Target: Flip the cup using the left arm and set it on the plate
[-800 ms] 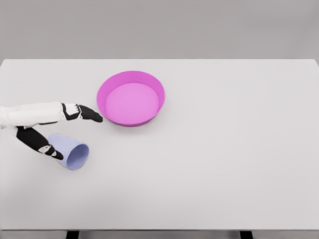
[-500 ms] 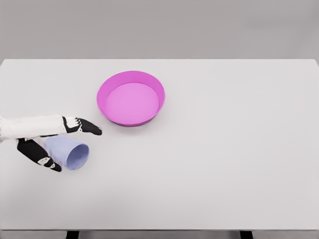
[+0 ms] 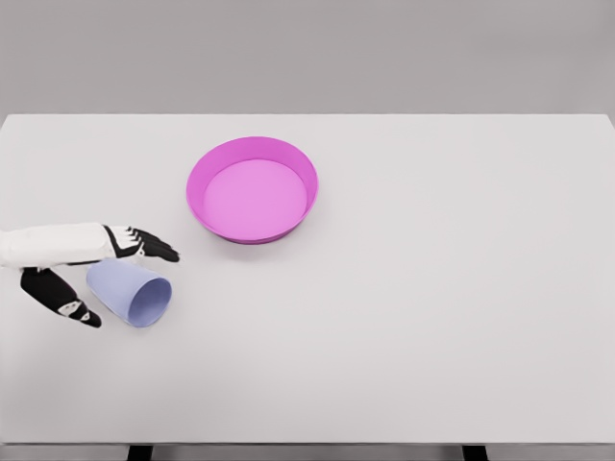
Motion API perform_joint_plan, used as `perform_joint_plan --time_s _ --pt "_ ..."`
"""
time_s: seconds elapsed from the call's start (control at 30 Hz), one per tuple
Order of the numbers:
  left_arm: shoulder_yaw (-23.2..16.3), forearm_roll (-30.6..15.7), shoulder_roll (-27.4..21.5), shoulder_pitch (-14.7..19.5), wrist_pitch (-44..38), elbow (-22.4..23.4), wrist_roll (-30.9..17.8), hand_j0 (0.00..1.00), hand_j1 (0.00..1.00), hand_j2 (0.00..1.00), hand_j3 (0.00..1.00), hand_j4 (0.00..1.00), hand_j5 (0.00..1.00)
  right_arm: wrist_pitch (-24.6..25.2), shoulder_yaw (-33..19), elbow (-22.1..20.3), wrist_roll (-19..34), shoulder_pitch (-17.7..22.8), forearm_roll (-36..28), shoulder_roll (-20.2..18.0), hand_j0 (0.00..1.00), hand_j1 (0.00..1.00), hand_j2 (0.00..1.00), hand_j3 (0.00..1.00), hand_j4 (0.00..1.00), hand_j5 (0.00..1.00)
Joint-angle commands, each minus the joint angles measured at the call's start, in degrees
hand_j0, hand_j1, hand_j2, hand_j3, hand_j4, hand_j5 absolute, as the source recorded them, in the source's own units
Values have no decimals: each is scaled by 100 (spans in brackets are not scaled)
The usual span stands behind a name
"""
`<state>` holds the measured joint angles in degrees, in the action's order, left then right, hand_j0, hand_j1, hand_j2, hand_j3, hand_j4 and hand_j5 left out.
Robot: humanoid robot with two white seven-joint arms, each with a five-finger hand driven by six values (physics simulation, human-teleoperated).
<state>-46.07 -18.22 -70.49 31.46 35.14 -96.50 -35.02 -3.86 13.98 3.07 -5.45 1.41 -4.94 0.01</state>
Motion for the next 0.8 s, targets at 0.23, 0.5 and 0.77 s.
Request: perform_joint_plan --time_s 0.23,0.5,0.77 --pt "1 205 378 -79 -14 563 2 100 100 100 100 100 100 0 0 1 0 -9 -7 -1 100 100 100 100 100 100" --pt "19 196 334 -132 -14 563 2 100 100 100 100 100 100 0 0 1 0 -9 -7 -1 100 100 100 100 100 100" --pt "115 882 457 -132 -14 703 2 100 100 100 100 100 100 0 0 1 0 0 2 -1 100 100 100 100 100 100"
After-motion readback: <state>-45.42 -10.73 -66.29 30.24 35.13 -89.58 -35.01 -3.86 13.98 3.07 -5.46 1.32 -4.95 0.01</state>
